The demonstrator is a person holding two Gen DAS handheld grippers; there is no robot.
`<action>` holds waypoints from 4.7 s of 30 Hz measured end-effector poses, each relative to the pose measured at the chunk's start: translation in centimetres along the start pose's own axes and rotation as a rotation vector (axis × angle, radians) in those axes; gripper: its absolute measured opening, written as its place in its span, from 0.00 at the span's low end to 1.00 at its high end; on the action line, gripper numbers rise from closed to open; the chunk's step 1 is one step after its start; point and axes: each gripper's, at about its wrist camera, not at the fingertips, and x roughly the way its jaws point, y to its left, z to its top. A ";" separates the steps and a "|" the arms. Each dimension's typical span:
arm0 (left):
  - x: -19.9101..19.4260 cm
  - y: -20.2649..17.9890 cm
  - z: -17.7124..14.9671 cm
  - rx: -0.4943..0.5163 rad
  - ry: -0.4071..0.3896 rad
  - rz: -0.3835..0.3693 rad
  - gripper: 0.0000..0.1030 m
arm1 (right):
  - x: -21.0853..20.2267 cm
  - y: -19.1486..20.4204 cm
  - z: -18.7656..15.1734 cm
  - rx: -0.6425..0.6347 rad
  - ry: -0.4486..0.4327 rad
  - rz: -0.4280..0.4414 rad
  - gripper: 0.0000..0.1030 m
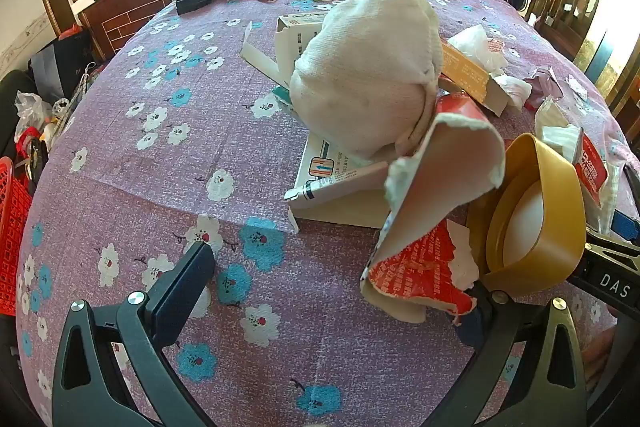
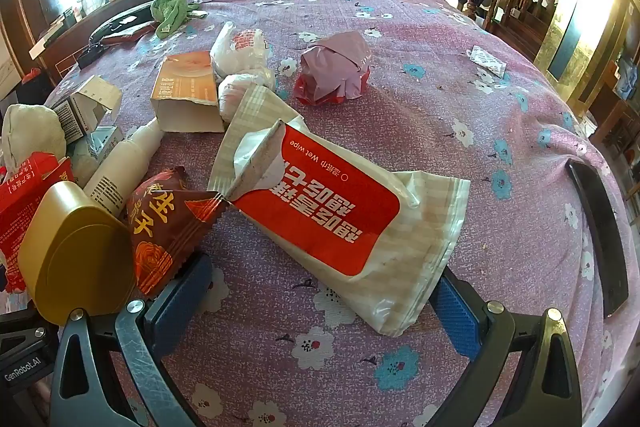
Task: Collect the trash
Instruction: 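Move both tools over the cluttered trash on the table, then grasp the red-and-white paper packet with the left tool while the right tool grasps the yellow tape roll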
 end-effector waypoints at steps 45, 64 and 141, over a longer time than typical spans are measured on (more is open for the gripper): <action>-15.5 6.1 -13.3 -0.063 -0.553 0.161 1.00 | -18.0 5.2 -14.6 -0.113 -0.533 0.074 0.94; -16.0 6.0 -13.8 -0.065 -0.549 0.169 1.00 | -18.2 5.5 -14.9 -0.117 -0.536 0.085 0.94; -8.3 6.9 -6.3 0.079 -0.175 -0.139 0.15 | -7.3 9.5 -2.3 -0.057 -0.168 0.298 0.60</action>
